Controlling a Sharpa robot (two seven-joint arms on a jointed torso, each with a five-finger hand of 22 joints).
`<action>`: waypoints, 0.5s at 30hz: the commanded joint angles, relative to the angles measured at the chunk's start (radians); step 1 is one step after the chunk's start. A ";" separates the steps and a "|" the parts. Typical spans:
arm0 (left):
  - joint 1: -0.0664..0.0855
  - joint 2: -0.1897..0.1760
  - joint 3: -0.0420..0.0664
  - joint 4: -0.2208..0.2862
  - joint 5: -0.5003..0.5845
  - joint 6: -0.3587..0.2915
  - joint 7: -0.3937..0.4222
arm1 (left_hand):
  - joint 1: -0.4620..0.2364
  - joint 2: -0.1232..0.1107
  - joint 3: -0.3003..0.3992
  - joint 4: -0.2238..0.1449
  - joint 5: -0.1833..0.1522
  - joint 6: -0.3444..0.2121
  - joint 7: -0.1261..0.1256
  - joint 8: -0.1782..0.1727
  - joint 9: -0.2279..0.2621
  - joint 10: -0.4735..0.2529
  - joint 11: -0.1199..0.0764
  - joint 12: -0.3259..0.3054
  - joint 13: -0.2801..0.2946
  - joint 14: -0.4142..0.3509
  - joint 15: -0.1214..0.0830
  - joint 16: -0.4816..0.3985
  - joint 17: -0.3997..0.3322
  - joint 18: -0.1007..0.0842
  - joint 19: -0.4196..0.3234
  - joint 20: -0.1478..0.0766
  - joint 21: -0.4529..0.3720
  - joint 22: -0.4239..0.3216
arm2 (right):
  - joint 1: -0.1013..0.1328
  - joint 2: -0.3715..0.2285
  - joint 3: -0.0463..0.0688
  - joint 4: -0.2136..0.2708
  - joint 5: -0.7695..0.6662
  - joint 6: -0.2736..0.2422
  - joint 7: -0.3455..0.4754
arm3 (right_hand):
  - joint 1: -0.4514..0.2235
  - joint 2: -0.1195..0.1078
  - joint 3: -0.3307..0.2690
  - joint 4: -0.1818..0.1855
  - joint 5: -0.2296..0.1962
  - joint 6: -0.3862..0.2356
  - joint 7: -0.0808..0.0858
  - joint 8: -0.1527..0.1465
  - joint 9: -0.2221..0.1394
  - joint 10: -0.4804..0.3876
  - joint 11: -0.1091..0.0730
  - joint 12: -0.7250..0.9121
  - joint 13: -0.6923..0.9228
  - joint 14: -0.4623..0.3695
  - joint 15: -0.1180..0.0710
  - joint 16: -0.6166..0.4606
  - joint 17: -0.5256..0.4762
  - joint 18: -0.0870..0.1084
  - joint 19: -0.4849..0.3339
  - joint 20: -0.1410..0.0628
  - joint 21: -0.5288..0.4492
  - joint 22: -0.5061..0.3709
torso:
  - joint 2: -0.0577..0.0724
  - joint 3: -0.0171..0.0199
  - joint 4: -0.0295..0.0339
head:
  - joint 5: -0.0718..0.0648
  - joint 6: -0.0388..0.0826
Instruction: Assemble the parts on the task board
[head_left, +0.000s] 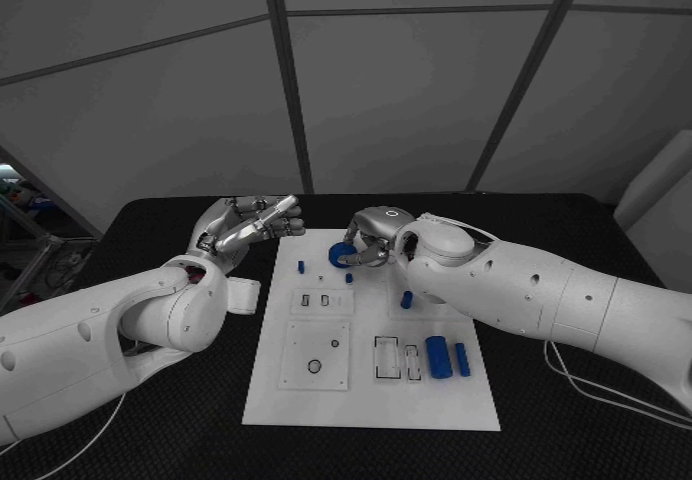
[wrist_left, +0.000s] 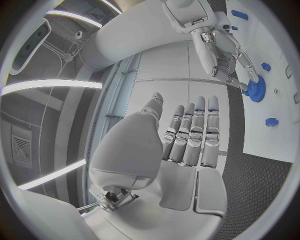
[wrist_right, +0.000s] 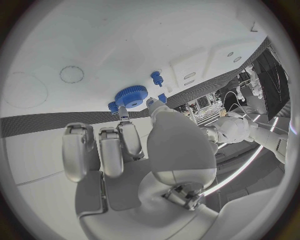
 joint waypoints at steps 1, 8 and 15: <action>0.002 0.000 0.001 0.001 -0.007 0.012 0.001 | 0.000 0.006 0.001 -0.008 -0.006 -0.004 0.006 -0.005 -0.001 -0.005 0.002 -0.004 -0.001 0.001 0.006 -0.005 -0.001 -0.010 0.005 -0.001 -0.005 -0.001 | 0.001 -0.002 0.000 0.002 0.009 0.028 -0.003 | -0.009 -0.001 0.000 0.001 0.001 0.000 -0.002 -0.005 -0.002 0.005 0.001 0.003 0.013 0.089 0.001 0.004 0.198 -0.018 0.002 -0.002 0.005 0.103 | 0.000 -0.0001 0.0000 | 0.001 0.000; 0.002 -0.002 0.001 0.001 -0.007 0.012 0.000 | 0.000 0.006 0.001 -0.008 -0.006 -0.004 0.006 -0.005 -0.001 -0.005 0.002 -0.004 -0.001 0.001 0.006 -0.005 -0.001 -0.010 0.005 -0.001 -0.005 -0.001 | 0.001 -0.018 0.000 0.015 0.007 0.002 -0.015 | -0.010 -0.005 0.000 -0.001 0.001 -0.005 0.000 -0.010 -0.004 0.005 0.002 0.004 0.014 0.089 0.002 0.004 0.197 -0.018 0.002 -0.002 0.005 0.104 | 0.000 0.0005 -0.0004 | 0.001 0.001; 0.002 -0.001 0.001 0.000 -0.007 0.012 0.000 | 0.002 0.007 0.002 -0.009 -0.006 -0.004 0.006 -0.005 -0.001 -0.005 0.002 -0.005 -0.001 0.001 0.006 -0.006 -0.001 -0.010 0.005 -0.001 -0.005 -0.001 | 0.001 -0.057 0.000 0.047 0.011 -0.112 -0.005 | -0.001 -0.007 0.008 -0.008 0.017 -0.001 0.001 -0.015 -0.004 0.012 0.003 0.012 0.023 0.089 0.003 0.003 0.196 -0.018 0.002 -0.001 0.005 0.104 | 0.000 0.0005 0.0004 | -0.001 0.002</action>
